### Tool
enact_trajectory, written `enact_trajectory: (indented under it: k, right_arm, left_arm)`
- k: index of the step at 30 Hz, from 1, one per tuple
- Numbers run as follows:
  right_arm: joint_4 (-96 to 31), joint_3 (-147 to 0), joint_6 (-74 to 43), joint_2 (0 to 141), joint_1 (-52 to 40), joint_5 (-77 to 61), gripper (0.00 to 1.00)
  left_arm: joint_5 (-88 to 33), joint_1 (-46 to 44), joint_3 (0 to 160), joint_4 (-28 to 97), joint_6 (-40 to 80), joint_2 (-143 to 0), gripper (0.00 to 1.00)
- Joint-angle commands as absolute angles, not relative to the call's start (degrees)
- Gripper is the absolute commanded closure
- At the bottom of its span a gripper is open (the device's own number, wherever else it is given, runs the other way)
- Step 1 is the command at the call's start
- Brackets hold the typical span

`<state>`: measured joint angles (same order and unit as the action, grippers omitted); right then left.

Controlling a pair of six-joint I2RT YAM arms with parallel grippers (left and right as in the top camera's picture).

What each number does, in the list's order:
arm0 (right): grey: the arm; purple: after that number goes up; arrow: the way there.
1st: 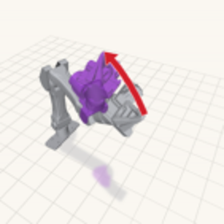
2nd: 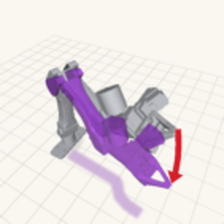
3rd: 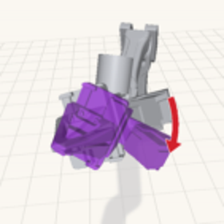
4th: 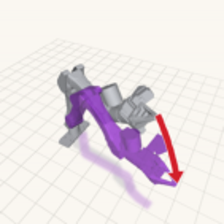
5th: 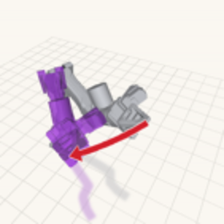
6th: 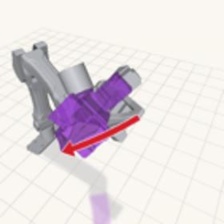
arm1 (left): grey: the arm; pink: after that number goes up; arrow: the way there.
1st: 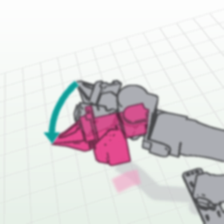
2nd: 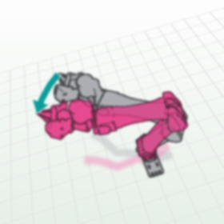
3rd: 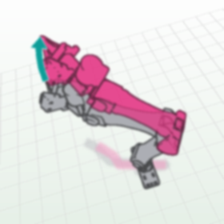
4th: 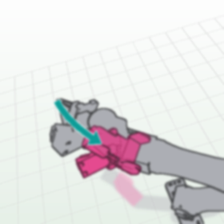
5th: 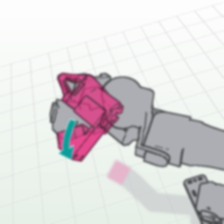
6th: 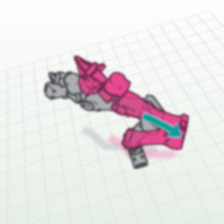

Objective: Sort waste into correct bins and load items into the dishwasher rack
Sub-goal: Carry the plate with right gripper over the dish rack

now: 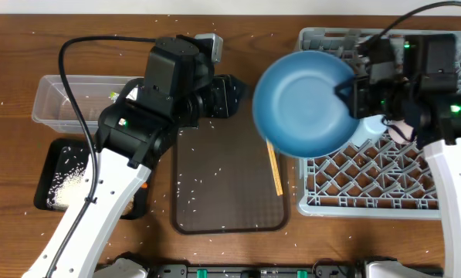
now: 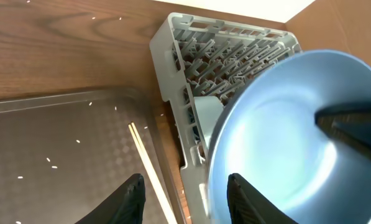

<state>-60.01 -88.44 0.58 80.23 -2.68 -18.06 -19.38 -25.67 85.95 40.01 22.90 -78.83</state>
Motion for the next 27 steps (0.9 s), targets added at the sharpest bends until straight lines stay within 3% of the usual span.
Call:
enact_trajectory:
  k: [1,7,14,27]
  right_arm:
    - [-60.0,-88.8,-0.8,77.8,1.5,-6.0,0.99]
    - [-57.8,-88.8,-0.4,77.5,5.0,15.2,0.99]
    - [-46.5,-88.8,4.2,77.6,5.1,42.0,0.99]
    - [-27.3,-88.8,30.0,82.4,13.3,47.8,0.99]
  left_arm:
    - [-19.9,-25.7,87.6,39.7,21.0,-76.1,0.56]
    - [-19.9,-25.7,87.6,40.2,21.0,-73.3,0.56]
    - [-19.9,-25.7,87.6,43.3,21.0,-72.3,0.56]
    - [-19.9,-25.7,87.6,47.8,17.6,-72.3,0.56]
